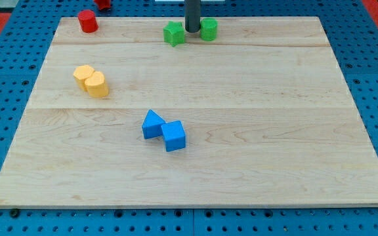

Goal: Push the green star into the green circle

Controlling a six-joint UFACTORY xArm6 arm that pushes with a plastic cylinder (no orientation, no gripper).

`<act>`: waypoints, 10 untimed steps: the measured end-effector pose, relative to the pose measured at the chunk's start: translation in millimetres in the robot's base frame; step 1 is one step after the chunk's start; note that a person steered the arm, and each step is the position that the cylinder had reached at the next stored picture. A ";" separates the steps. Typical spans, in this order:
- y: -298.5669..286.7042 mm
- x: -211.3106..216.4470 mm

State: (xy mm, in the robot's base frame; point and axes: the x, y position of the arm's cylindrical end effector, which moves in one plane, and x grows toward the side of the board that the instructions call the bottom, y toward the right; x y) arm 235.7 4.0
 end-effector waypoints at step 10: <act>-39.7 61.7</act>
State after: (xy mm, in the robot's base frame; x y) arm 297.4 -35.7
